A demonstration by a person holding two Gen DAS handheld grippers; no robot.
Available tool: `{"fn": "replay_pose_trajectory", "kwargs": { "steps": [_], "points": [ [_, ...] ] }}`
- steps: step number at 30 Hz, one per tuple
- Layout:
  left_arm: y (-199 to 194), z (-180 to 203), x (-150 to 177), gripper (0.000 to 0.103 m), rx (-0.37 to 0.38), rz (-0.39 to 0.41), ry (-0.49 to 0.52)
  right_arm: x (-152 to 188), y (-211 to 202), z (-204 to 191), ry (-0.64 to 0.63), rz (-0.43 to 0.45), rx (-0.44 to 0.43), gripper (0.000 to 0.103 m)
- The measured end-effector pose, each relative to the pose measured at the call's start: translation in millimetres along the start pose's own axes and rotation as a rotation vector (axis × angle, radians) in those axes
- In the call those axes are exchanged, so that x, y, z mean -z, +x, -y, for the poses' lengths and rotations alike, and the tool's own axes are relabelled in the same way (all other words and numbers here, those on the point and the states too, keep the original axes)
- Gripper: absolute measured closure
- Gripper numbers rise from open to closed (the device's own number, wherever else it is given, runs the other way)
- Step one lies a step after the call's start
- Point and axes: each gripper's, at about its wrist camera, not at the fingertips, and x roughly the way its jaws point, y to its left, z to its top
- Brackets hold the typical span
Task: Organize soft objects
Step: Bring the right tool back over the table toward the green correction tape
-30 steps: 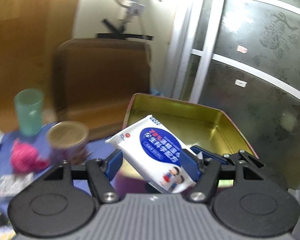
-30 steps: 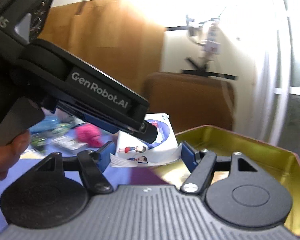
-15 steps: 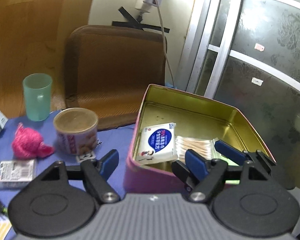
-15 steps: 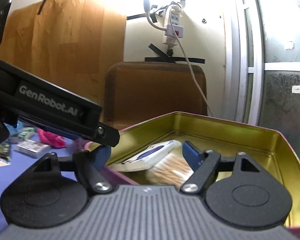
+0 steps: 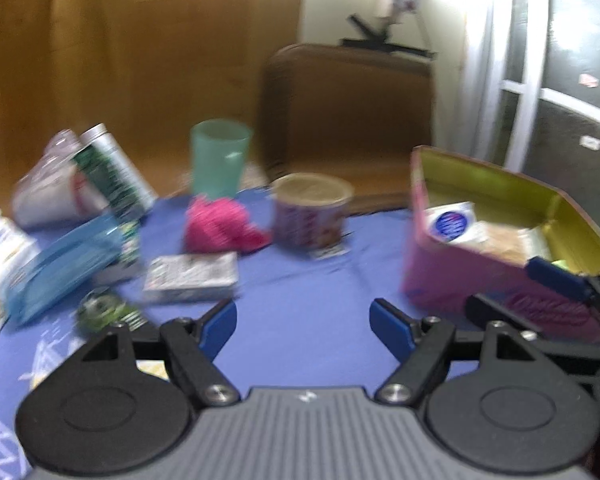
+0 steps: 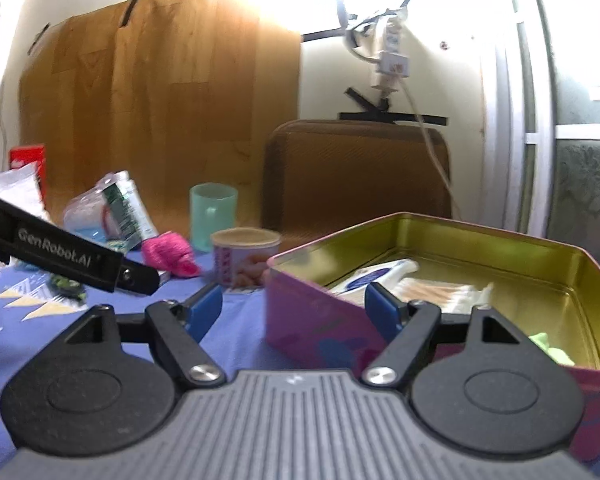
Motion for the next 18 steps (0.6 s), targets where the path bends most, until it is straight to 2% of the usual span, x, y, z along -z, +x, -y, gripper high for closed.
{"fn": "replay_pose_trajectory", "kwargs": {
  "steps": [13,18],
  "points": [
    [0,-71,35,0.026,-0.211,-0.059,-0.076,1,16,-47,-0.042,-0.091,-0.140,0.023],
    [-1,-87,42,0.025,-0.250,-0.063,-0.093,0,22,-64,-0.073,-0.107,-0.170,0.023]
  ]
}}
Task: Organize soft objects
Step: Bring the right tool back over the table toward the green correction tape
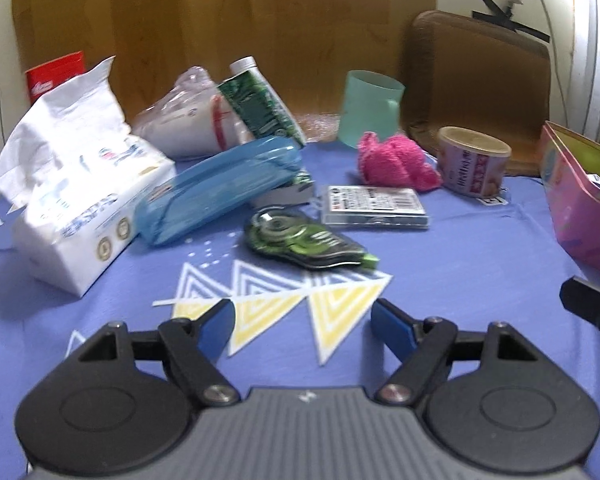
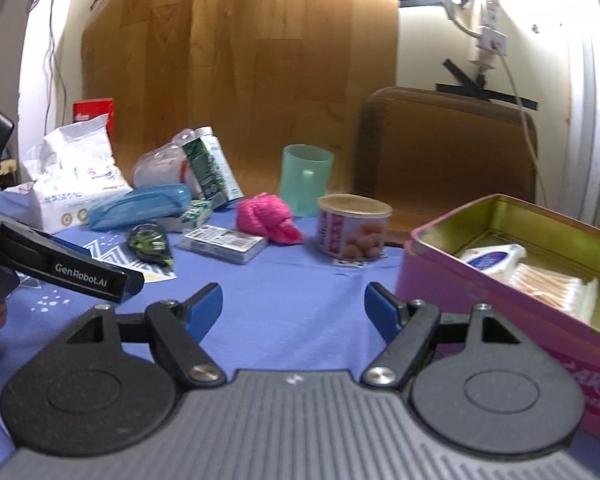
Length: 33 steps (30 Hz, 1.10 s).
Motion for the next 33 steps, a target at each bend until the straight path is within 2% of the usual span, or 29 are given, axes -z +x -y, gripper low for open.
{"fn": "replay_pose_trajectory", "kwargs": {
  "steps": [4,9,20,33],
  "points": [
    [-2,-4,1,0.023,-0.029,0.015,0.013,-3,8,-13,-0.027,-0.010,-0.023,0.024],
    [0,-7,1,0.022,-0.008,0.014,-0.004,-4,12,-22,-0.063,-0.021,-0.028,0.024],
    [-2,-11,1,0.018,0.022,0.034,-0.036,-3,20,-8,0.031,-0.074,-0.040,0.024],
    [-6,-20,1,0.015,0.044,0.057,-0.089,-3,21,-8,0.020,-0.081,-0.041,0.024]
  ]
}}
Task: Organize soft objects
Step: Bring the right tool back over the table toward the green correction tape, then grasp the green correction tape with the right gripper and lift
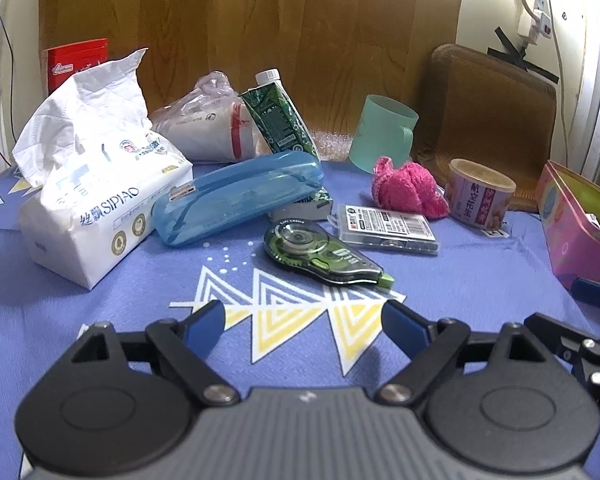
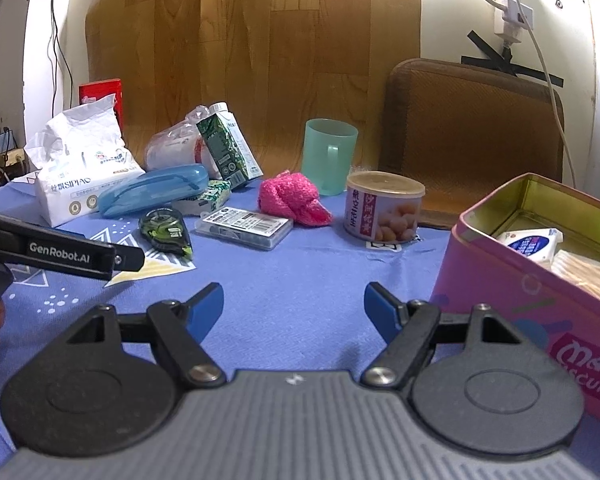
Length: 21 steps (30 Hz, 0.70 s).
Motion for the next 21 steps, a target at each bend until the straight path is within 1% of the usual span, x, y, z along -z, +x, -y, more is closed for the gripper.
{"fn": "replay_pose_trajectory", "kwargs": {
  "steps": [5,6,8,9,10,11,13,15,17,21],
  "points": [
    [-4,-12,-2,0.014,-0.010,-0.002,-0.026,-1,6,-3,-0.019,-0.035,-0.017,0.025],
    [-4,-17,-2,0.014,-0.036,-0.001,-0.024,-2,9,-4,-0.023,-0.048,-0.030,0.028],
    [-7,-29,-3,0.014,-0.094,0.007,-0.020,-4,14,-7,-0.028,-0.071,-0.062,0.029],
    [-8,-36,-3,0.013,-0.112,0.009,-0.029,-5,18,-8,-0.031,-0.082,-0.085,0.029],
    [-8,-47,-3,0.013,-0.121,0.006,-0.061,-8,23,-11,-0.038,-0.095,-0.112,0.030],
    [-8,-56,-4,0.013,-0.113,0.002,-0.100,-11,30,-15,-0.051,-0.113,-0.146,0.030],
    [-10,-77,-4,0.013,-0.054,0.011,-0.207,-18,46,-27,-0.087,-0.149,-0.205,0.035],
    [-11,-86,-3,0.013,-0.029,0.031,-0.258,-26,62,-37,-0.103,-0.173,-0.259,0.036],
    [-9,-91,-5,0.013,-0.023,0.037,-0.285,-36,80,-49,-0.129,-0.188,-0.283,0.038],
    [-7,-88,-6,0.013,-0.032,0.035,-0.275,-50,112,-71,-0.150,-0.193,-0.330,0.038]
  ]
}}
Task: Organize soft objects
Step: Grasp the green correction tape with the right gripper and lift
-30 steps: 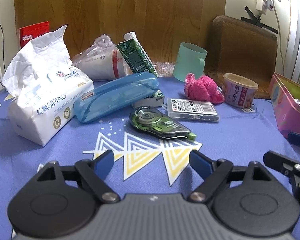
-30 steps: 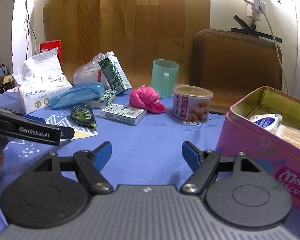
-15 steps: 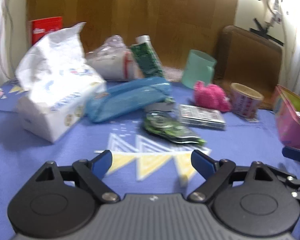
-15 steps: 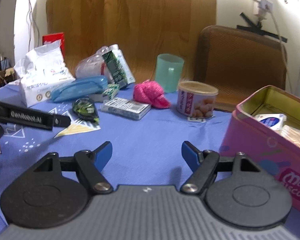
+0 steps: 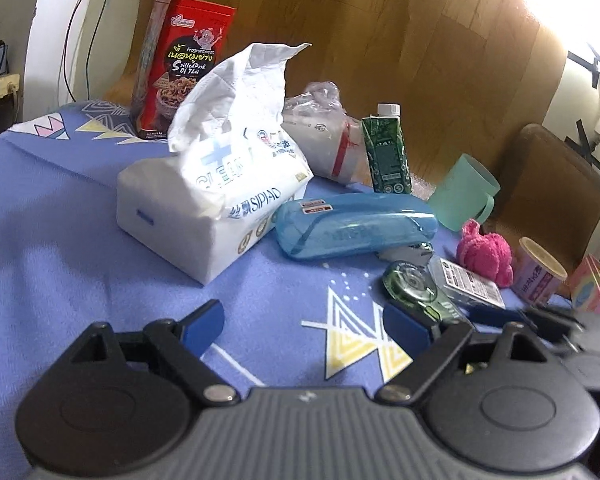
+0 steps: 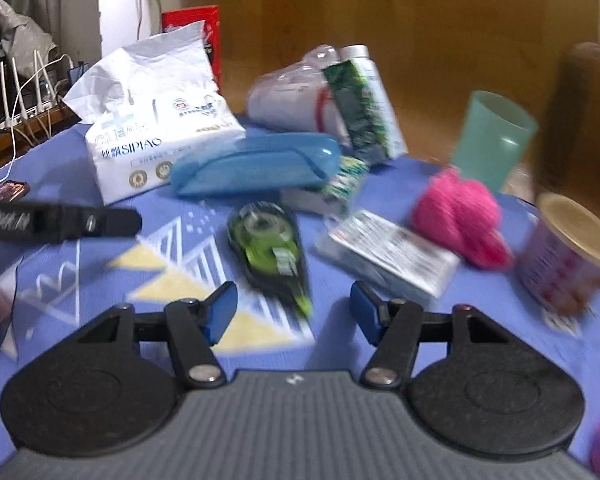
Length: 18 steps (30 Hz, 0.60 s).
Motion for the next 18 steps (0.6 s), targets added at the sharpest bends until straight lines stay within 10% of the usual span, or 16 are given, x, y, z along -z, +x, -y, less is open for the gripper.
{"fn": "replay_pose_trajectory", "kwargs": {
  "steps": [4,18],
  "points": [
    [1,2,0,0.013,-0.006,-0.001,0.008,-10,13,-7,-0.019,0.007,-0.049,0.062],
    [-6,42,10,0.006,-0.014,0.003,0.211,61,-87,11,0.070,0.015,-0.027,0.062]
  ]
}}
